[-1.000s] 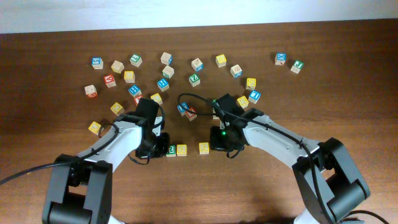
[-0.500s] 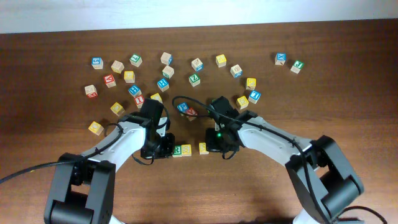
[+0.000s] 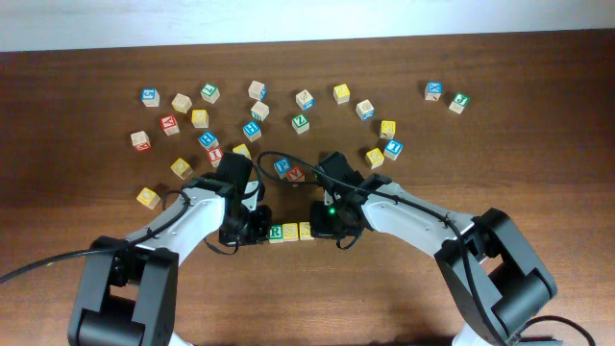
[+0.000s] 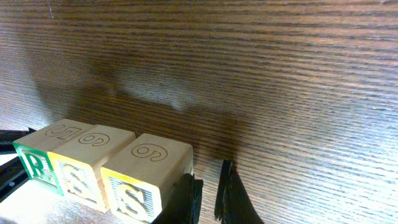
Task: Spell out RSS
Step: 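Push the R and S blocks together from both ends with both grippers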
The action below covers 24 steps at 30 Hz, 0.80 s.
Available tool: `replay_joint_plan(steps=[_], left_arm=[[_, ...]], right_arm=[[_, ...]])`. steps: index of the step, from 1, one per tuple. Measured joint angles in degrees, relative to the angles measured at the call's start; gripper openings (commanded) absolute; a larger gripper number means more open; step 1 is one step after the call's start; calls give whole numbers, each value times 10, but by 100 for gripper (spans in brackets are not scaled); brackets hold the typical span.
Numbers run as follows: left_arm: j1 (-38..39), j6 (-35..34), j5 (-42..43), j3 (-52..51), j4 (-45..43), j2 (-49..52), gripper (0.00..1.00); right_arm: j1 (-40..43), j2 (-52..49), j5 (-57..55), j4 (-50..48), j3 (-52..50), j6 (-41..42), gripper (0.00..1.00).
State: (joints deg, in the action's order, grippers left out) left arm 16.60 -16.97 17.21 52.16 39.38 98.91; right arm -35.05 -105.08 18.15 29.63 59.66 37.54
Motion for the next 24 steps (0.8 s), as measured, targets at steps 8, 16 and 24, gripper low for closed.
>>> replay_joint_plan(steps=[8, 16, 24], left_arm=[[0, 0, 2, 0, -25, 0, 0], [0, 0, 2, 0, -26, 0, 0], [0, -11, 4, 0, -26, 0, 0]], right_arm=[[0, 0, 0, -2, 0, -5, 4], [0, 0, 2, 2, 0, -7, 4], [0, 0, 2, 6, 0, -11, 4]])
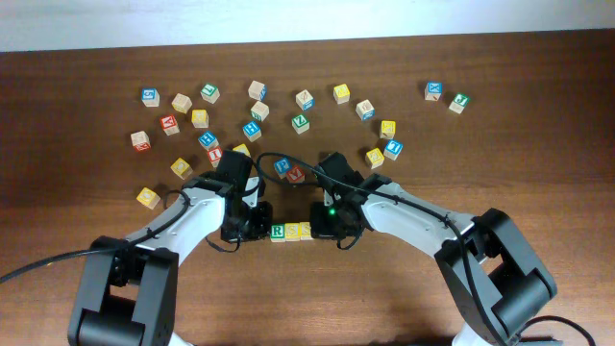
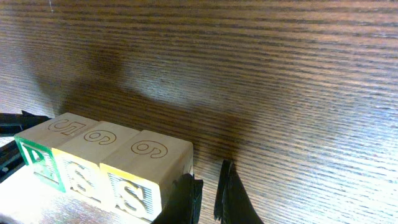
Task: Spell out RSS
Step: 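Push the R and S blocks together from both ends with both grippers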
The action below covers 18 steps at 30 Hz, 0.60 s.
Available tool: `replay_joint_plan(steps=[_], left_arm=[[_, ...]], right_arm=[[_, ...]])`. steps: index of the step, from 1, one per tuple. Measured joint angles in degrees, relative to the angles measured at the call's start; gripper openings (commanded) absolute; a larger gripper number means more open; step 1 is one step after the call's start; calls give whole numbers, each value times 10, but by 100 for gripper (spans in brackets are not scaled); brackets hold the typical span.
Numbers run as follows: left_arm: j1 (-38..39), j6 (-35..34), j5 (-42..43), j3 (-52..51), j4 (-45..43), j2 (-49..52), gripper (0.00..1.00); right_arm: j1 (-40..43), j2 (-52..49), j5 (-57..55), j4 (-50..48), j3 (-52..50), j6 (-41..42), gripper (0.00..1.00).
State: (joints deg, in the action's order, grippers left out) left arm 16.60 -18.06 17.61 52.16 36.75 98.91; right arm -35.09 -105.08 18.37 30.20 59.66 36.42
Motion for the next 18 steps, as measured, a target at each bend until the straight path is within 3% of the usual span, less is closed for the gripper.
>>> replay_joint_plan(steps=[18], left_arm=[[18, -2, -15, 0, 0, 0, 0]], right_arm=[[0, 0, -1, 4, 0, -2, 4]])
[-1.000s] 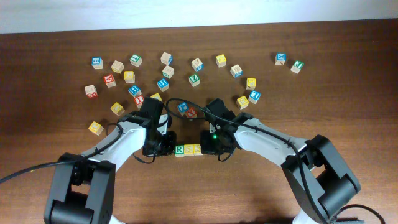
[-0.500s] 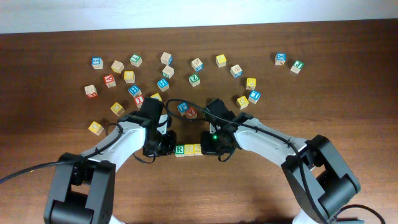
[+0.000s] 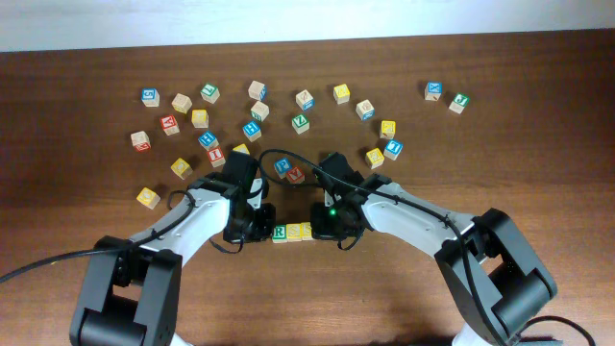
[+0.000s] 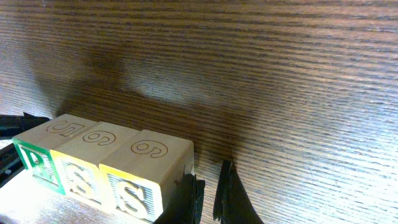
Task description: Spell out RSS
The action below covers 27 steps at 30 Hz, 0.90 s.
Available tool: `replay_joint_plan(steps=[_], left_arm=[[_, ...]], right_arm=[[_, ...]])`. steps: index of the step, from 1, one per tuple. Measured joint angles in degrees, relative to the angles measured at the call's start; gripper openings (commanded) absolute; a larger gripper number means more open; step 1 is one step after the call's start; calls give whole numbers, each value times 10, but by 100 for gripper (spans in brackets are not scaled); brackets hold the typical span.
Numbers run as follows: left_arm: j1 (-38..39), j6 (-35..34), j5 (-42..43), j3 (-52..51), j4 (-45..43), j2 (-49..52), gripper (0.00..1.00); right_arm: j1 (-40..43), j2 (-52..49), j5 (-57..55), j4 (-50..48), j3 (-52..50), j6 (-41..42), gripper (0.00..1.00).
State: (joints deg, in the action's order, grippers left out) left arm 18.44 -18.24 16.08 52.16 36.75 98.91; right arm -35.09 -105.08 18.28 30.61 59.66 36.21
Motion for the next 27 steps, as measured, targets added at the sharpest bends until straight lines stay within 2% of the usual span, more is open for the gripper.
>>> replay_joint_plan(steps=[8, 13, 16, 17, 18, 19, 20, 21, 22, 23, 27], left_arm=[[-4, 0, -6, 0, 16, 0, 0], [-35, 0, -31, 0, 35, -21, 0], [-49, 0, -43, 1, 71, -89, 0], [-54, 0, -45, 5, 100, -118, 0], [-62, 0, -48, 9, 120, -149, 0], [-70, 0, -49, 15, 145, -182, 2], [-78, 0, -51, 18, 166, -229, 9], [-87, 0, -52, 24, 179, -292, 51], [-90, -1, -52, 28, 186, -336, 90], [-91, -2, -52, 29, 196, -376, 99], [-93, -4, -52, 30, 217, -488, 99]], right_arm=[[0, 0, -2, 13, 1, -5, 4], [0, -1, -55, 101, 24, -11, 4], [18, 3, -93, 219, 83, -19, 4], [27, 14, -109, 267, 108, -24, 6], [31, 29, -125, 307, 125, -26, 11], [34, 58, -136, 333, 138, -31, 24], [36, 99, -148, 355, 150, -35, 54], [36, 167, -157, 389, 162, -38, 69], [36, 219, -163, 423, 164, -41, 94], [36, 277, -173, 456, 165, -43, 98], [36, 418, -189, 566, 165, -46, 98]])
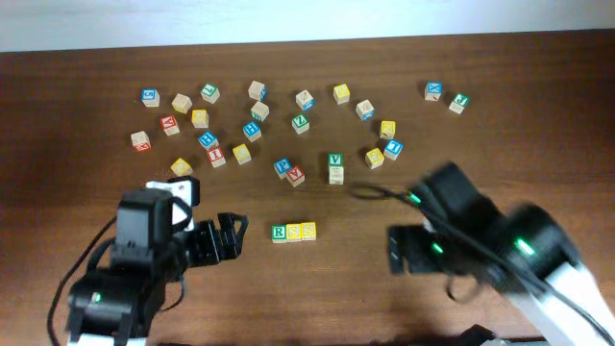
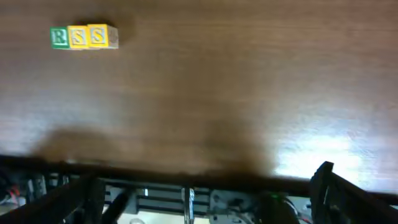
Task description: Spell out RSS
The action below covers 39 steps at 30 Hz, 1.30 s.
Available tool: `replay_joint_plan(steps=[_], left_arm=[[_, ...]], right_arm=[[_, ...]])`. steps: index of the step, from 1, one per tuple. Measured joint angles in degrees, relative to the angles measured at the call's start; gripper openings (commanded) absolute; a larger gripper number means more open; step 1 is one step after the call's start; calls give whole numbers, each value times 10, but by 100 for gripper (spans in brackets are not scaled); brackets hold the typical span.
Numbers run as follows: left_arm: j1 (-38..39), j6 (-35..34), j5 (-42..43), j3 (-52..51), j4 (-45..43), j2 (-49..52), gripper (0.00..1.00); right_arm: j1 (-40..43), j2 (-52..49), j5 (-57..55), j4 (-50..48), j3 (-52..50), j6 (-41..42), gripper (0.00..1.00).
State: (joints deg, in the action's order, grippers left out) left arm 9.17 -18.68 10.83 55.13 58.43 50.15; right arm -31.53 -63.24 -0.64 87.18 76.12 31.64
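Three blocks stand in a touching row on the brown table: a green R (image 1: pixel 279 232), a yellow S (image 1: pixel 293 232) and a second yellow S (image 1: pixel 307 231). The right wrist view shows the same row (image 2: pixel 81 37) far off at the top left. My left gripper (image 1: pixel 229 240) is left of the row and apart from it, pointing at it, fingers looking spread. My right gripper (image 1: pixel 396 252), blurred, sits well to the right of the row. In the right wrist view its fingers (image 2: pixel 328 182) stand wide apart with nothing between them.
Several loose letter blocks lie scattered across the back of the table, among them a green V (image 1: pixel 334 160), a blue block (image 1: pixel 282 166) and a red one (image 1: pixel 295 176) nearest the row. The table's front edge (image 2: pixel 186 177) runs below the right wrist.
Both grippers were pressed against the ends of the R S S row. Now both arms are drawn back toward the front corners, the right gripper is open, and the row stands alone.
At each earlier moment my left gripper was at the R end and my right gripper, shut, at the last S, with the three blocks held in a tight line between them. Now both grippers are away and the row stays in place.
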Motion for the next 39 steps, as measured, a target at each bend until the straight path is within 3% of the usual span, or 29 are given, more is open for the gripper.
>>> replay_joint_plan(steps=[7, 18, 20, 25, 28, 33, 39], left_arm=[[0, 0, 0, 0, 1, -18, 99], [0, 0, 0, 0, 1, -18, 99], [0, 0, 0, 0, 1, -18, 99], [0, 0, 0, 0, 1, -18, 99], [0, 0, 0, 0, 1, -18, 99], [0, 0, 0, 0, 1, -18, 99], [0, 0, 0, 0, 1, -18, 99]], right_arm=[[0, 229, -5, 32, -1, 30, 98], [1, 242, -9, 30, -2, 33, 98], [35, 245, -17, -2, -12, 21, 98], [229, 354, 54, -247, -186, -153, 98], [312, 436, 99, -370, -314, -200, 98], [335, 567, 115, -570, -511, -259, 98], [335, 622, 118, -775, -671, -278, 98]])
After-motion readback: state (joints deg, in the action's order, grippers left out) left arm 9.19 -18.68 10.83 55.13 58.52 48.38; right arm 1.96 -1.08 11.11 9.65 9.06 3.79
